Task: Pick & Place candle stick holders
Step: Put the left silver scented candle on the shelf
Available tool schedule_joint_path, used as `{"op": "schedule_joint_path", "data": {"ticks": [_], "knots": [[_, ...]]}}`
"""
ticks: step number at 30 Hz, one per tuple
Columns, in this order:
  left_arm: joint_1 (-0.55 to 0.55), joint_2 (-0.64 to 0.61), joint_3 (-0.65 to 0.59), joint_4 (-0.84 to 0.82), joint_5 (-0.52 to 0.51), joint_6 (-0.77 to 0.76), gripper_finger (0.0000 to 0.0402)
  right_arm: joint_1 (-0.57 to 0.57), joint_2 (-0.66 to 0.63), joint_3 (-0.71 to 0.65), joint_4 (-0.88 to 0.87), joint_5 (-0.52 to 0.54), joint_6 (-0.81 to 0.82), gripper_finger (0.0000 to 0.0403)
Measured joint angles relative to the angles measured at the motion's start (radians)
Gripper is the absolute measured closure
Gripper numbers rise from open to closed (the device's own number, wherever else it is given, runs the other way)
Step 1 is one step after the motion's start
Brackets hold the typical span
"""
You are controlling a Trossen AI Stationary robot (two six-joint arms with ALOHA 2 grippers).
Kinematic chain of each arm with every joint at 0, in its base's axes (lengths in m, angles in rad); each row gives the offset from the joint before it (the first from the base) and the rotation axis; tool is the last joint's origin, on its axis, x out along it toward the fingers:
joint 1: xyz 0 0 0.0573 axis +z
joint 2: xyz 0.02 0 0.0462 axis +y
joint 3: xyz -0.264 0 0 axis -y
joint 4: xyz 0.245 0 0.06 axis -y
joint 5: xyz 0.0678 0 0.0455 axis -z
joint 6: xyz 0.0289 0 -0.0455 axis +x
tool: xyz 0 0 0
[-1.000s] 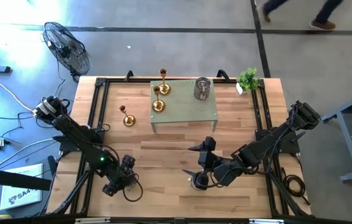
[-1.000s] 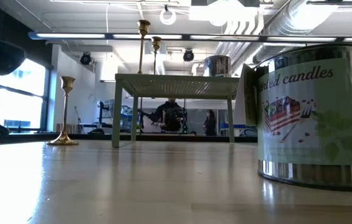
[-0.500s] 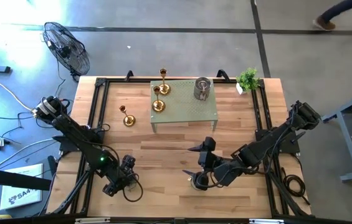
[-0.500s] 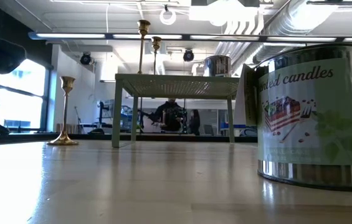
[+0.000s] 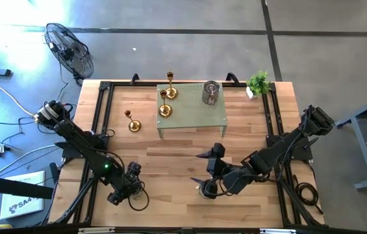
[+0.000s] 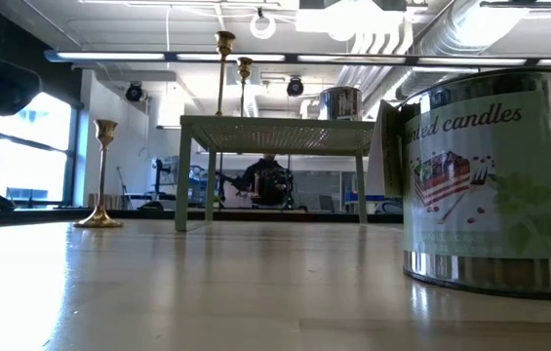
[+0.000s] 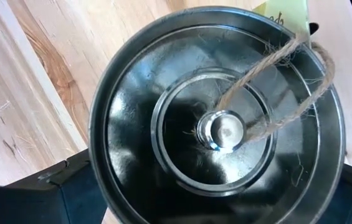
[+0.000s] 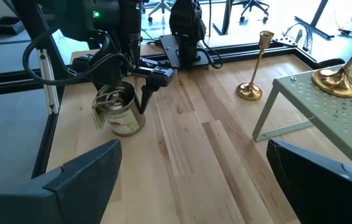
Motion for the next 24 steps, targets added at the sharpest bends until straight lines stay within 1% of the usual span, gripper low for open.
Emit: {"op": "schedule_joint_path", "data": {"ticks": [8,17,24], "knots": [[0.0,-0.001,0.0,0.026,-0.028,0.0,0.0021,-0.002,0.0,0.0,0.0,0.002,0.008,0.0008],[0.0,-0.001,0.0,0.127,-0.045,0.002,0.0021,-0.002,0.0,0.0,0.0,0.002,0.008,0.0008],[-0.001,-0.001,0.0,0.148,-0.104,0.027,0.0021,-0.002,0.0,0.0,0.0,0.002,0.008,0.0008]]}}
